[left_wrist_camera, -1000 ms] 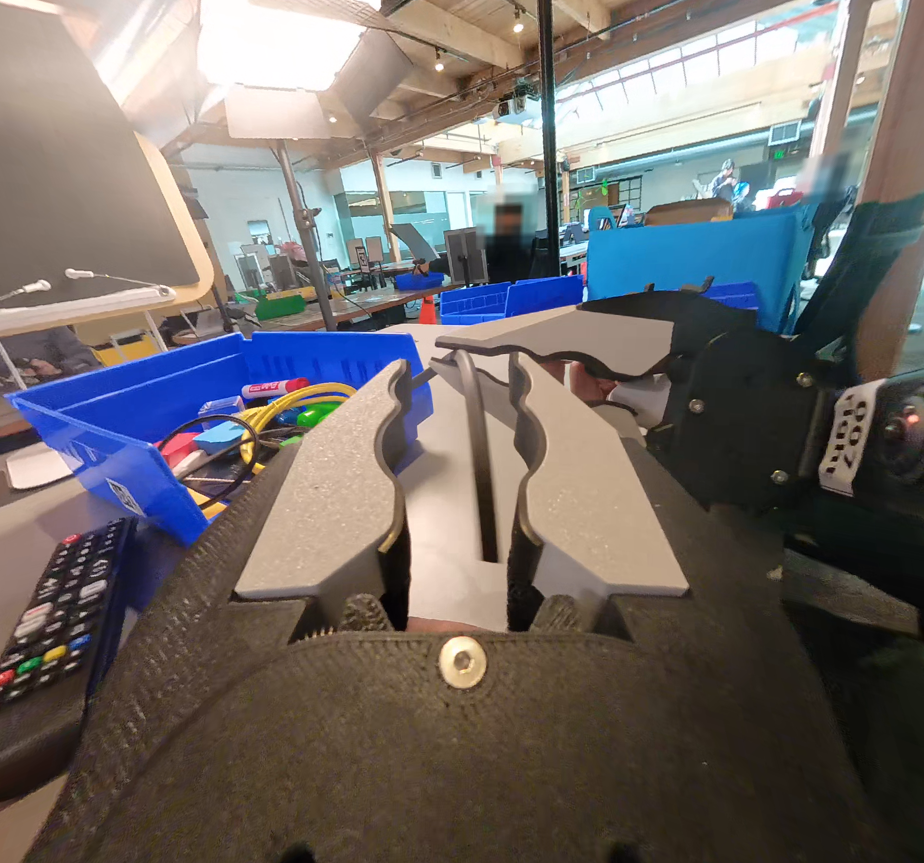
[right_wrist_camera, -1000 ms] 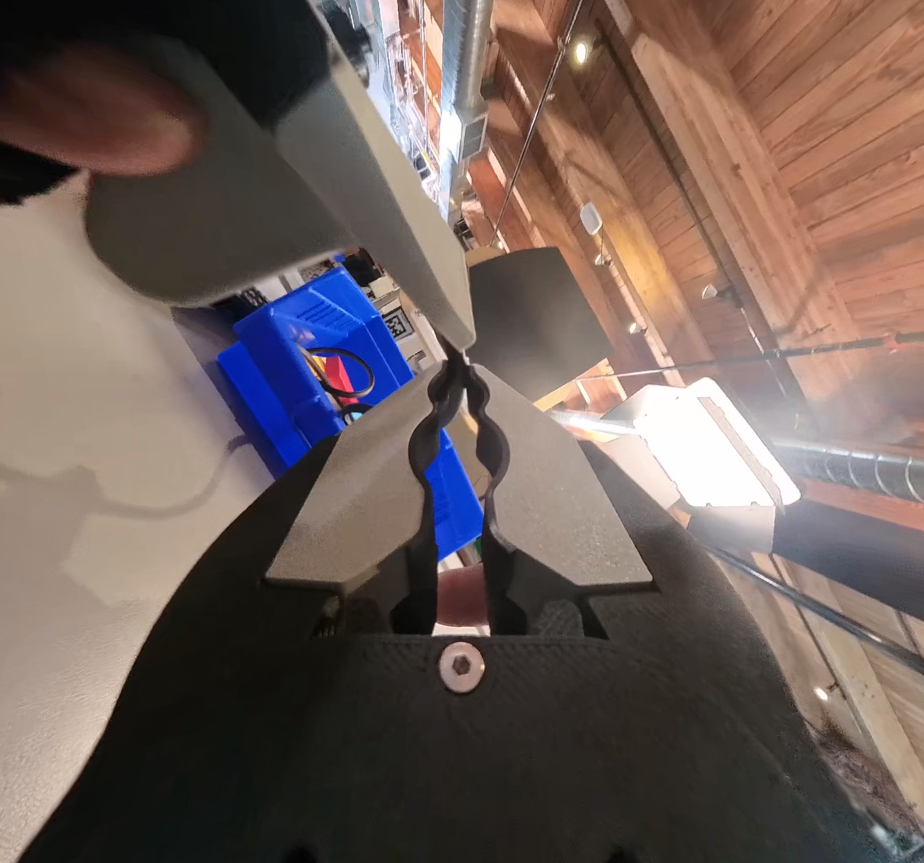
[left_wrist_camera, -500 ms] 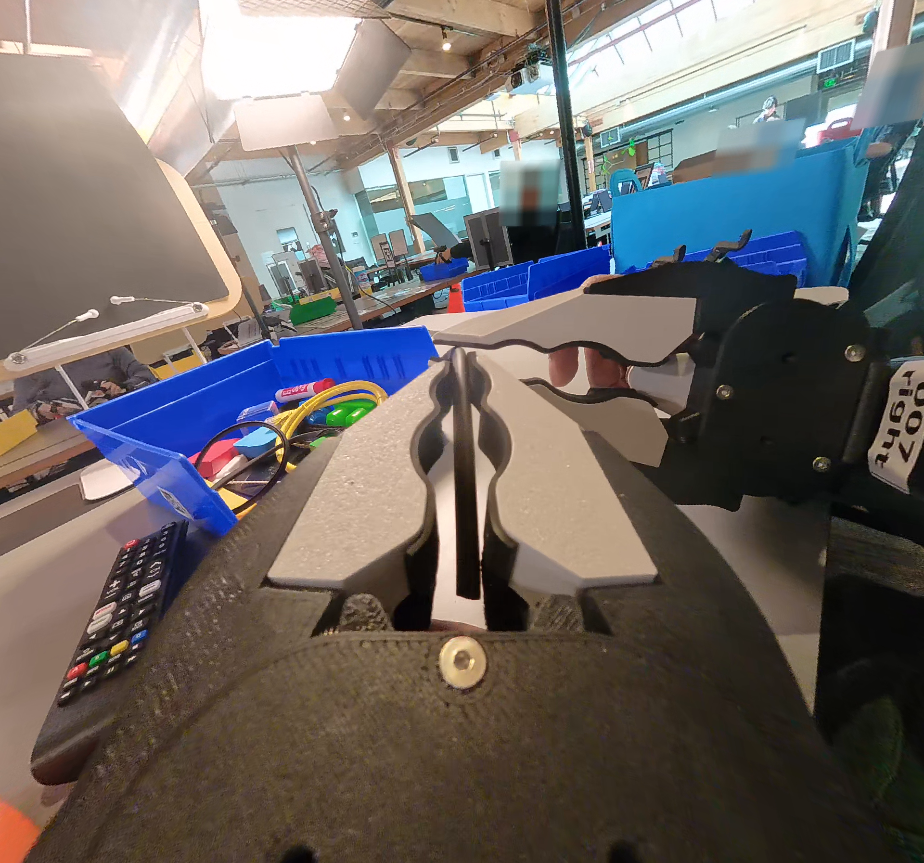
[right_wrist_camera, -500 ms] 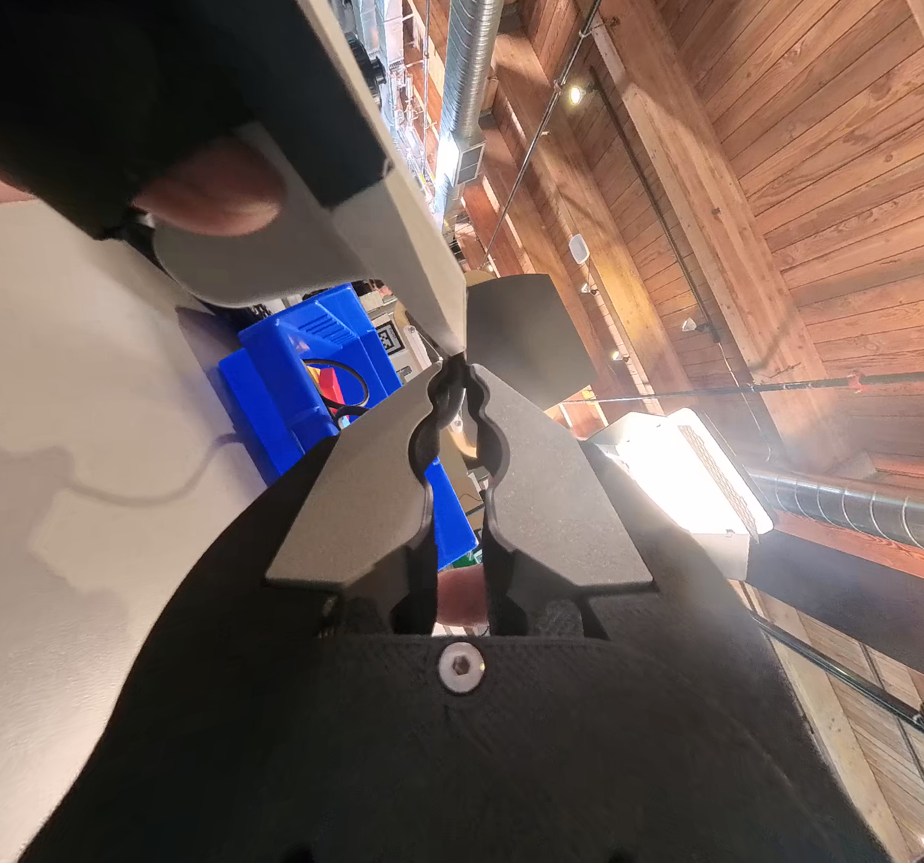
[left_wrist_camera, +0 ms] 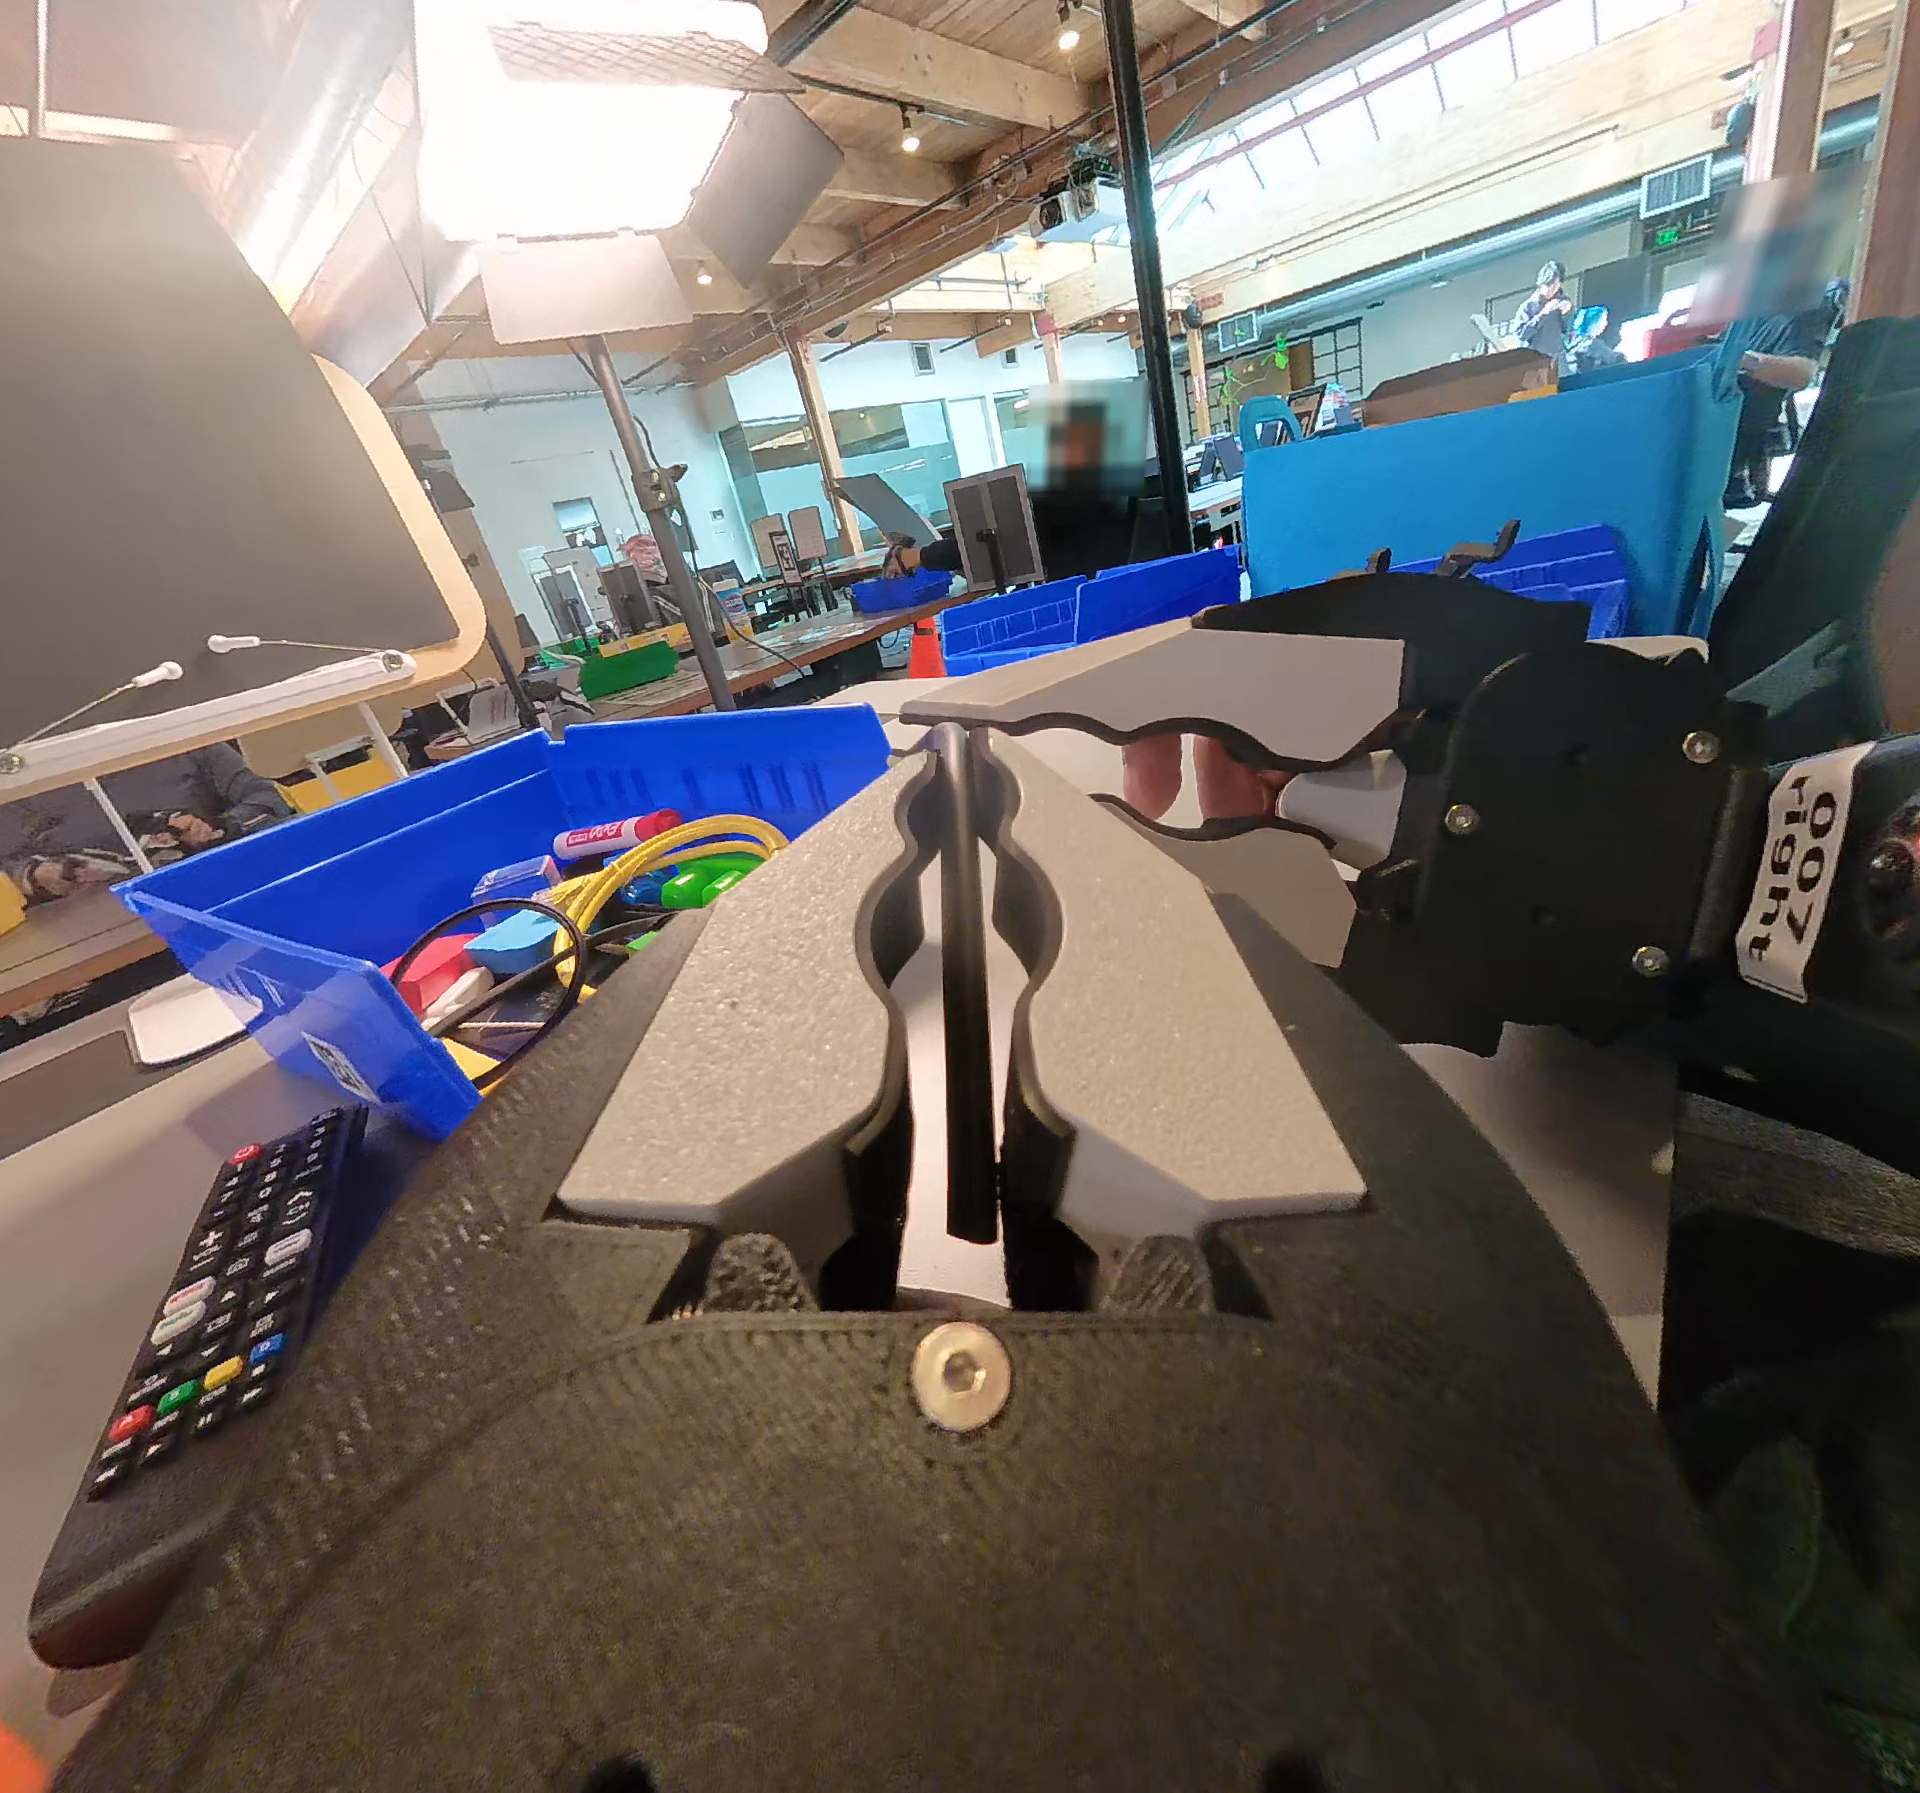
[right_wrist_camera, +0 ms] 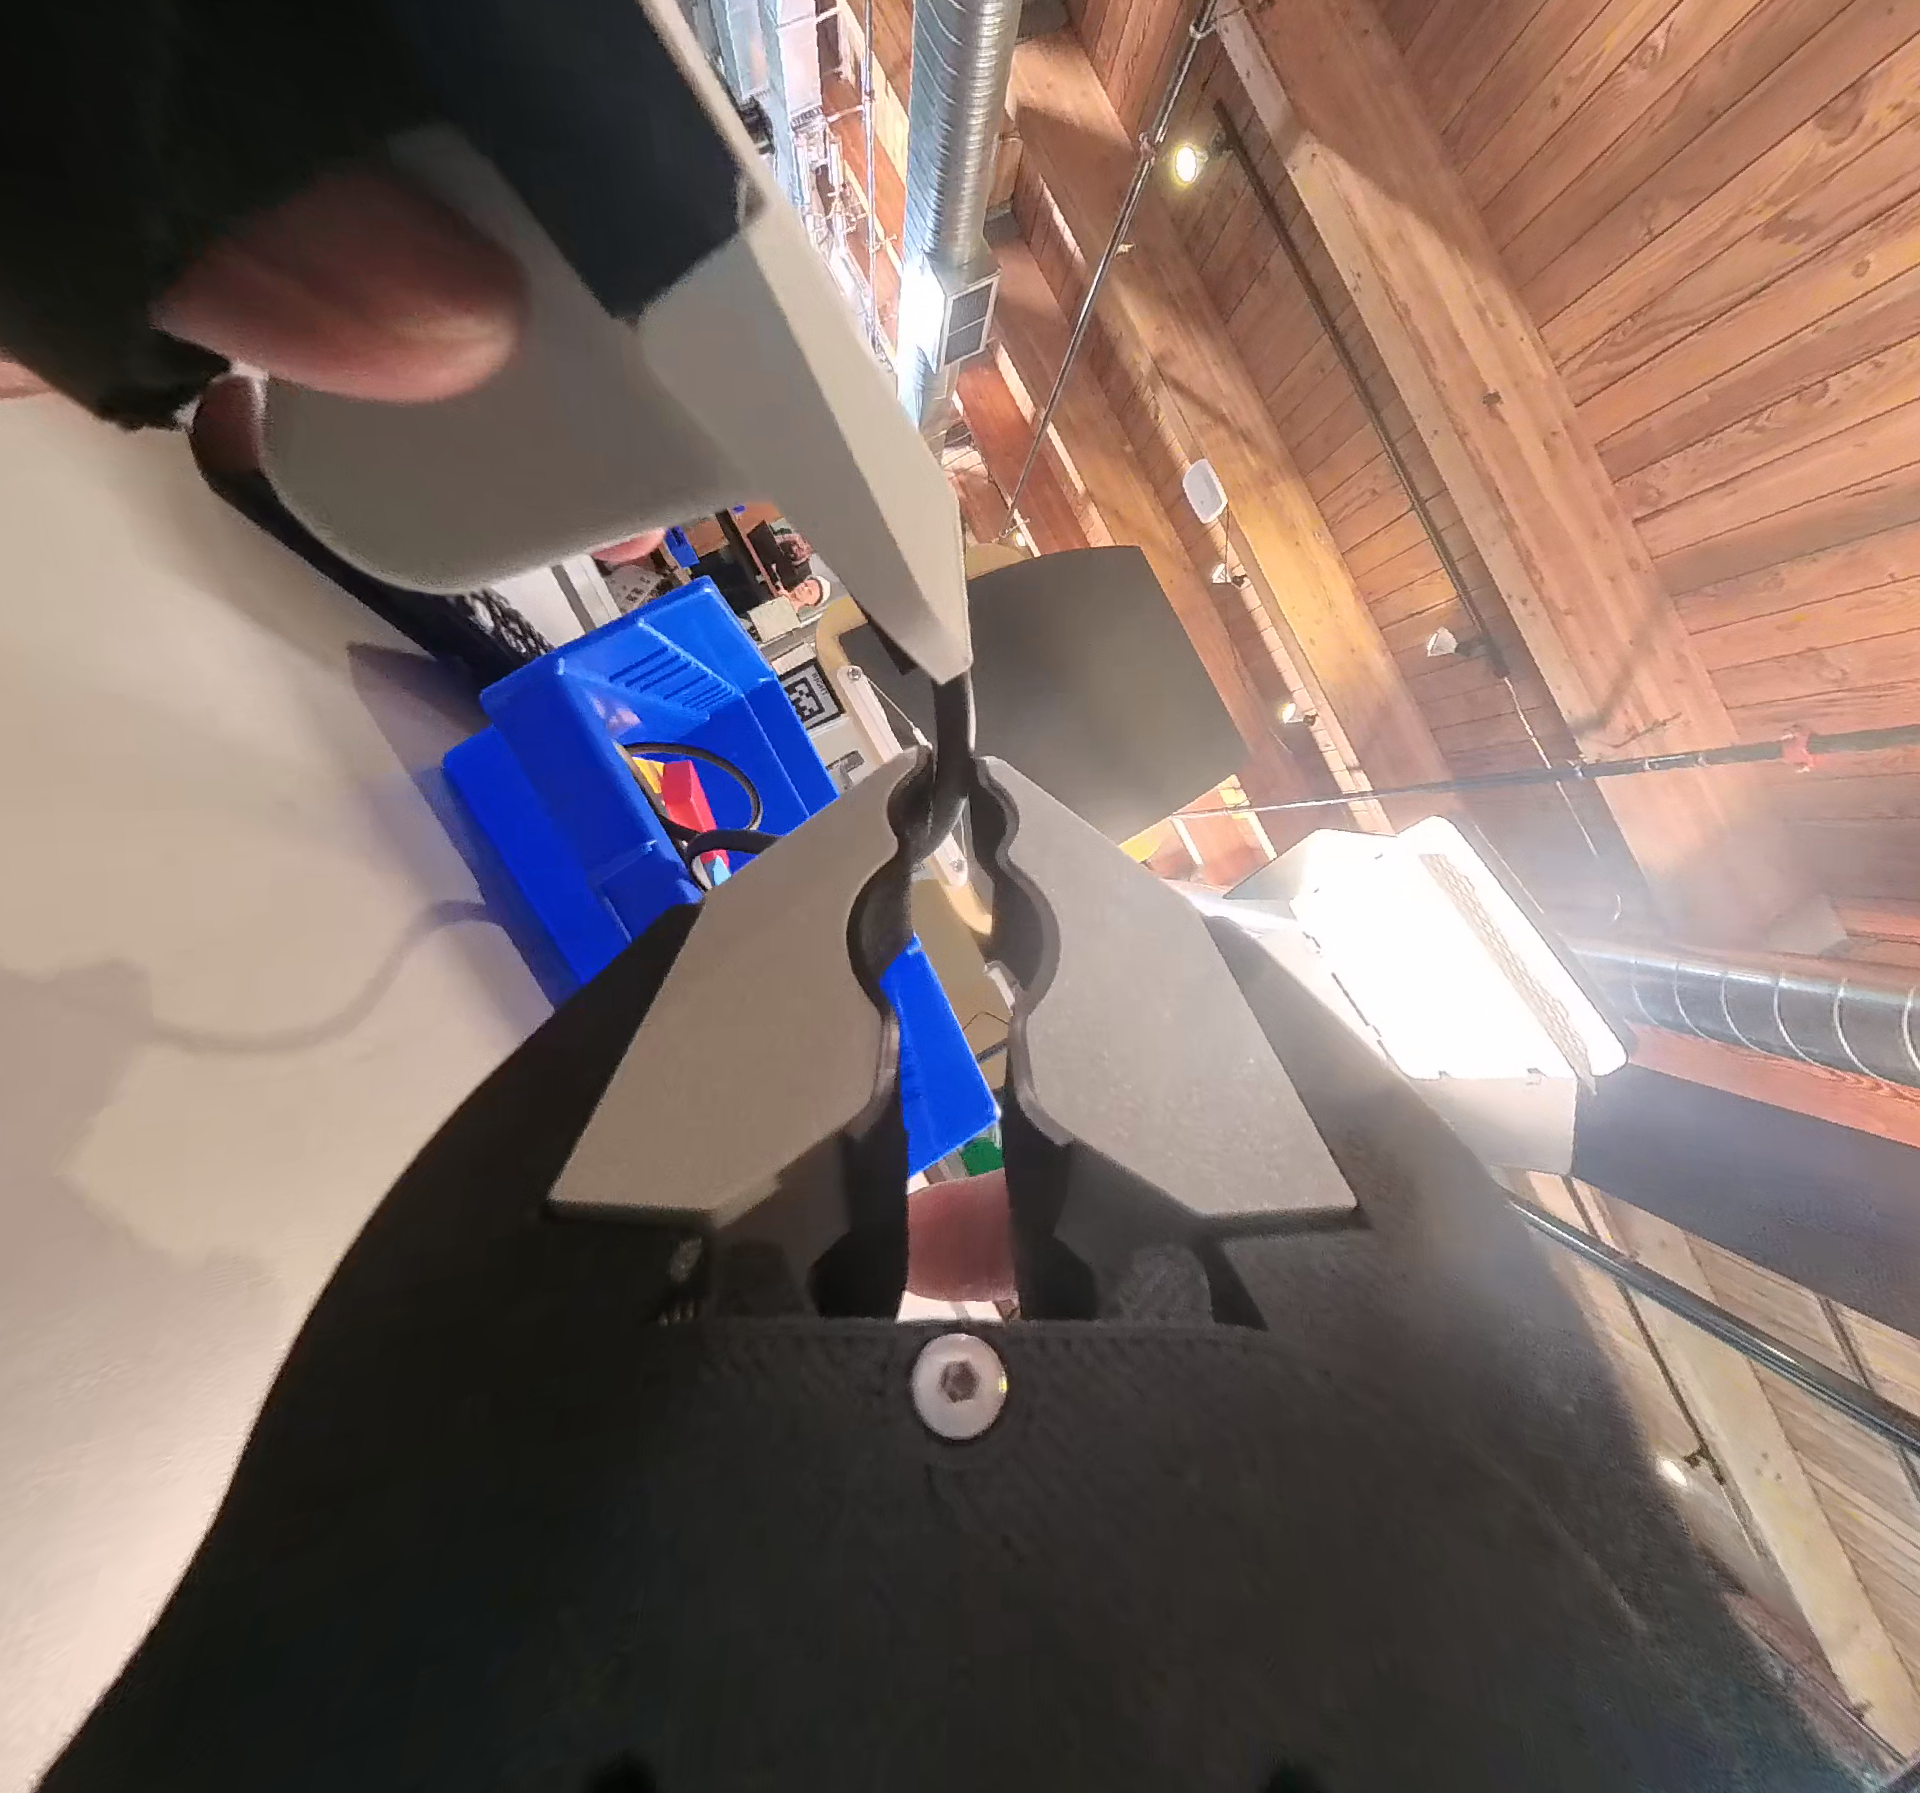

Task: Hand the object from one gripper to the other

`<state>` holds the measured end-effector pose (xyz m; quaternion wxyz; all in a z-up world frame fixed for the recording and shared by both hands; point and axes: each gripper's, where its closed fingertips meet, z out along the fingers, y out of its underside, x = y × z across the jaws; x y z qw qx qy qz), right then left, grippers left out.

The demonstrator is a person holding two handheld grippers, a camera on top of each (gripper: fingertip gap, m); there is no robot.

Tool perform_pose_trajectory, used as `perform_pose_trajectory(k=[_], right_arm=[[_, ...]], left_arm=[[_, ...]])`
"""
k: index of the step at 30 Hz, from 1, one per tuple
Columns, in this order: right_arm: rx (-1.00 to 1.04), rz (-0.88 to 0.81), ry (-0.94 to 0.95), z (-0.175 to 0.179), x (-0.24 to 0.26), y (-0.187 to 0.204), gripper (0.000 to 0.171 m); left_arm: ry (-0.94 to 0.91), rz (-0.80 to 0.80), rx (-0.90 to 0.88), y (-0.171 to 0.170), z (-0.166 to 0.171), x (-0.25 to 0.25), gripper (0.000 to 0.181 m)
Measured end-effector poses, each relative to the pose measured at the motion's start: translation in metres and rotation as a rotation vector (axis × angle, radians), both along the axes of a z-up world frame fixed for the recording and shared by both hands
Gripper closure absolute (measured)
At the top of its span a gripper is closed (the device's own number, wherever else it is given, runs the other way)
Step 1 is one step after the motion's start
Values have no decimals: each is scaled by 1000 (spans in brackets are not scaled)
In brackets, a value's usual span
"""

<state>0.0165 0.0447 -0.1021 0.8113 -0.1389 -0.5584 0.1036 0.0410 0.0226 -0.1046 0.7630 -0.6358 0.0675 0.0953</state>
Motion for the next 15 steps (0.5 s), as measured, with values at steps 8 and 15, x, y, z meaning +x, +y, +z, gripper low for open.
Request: perform_pose_trajectory(k=[8,15], right_arm=[[83,11,8,-2,1,-11,165],[35,-4,-2,-2,-1,-4,164]], left_arm=[[61,42,-27,4,-6,0,165],[60,51,-31,4,-6,-2,178]])
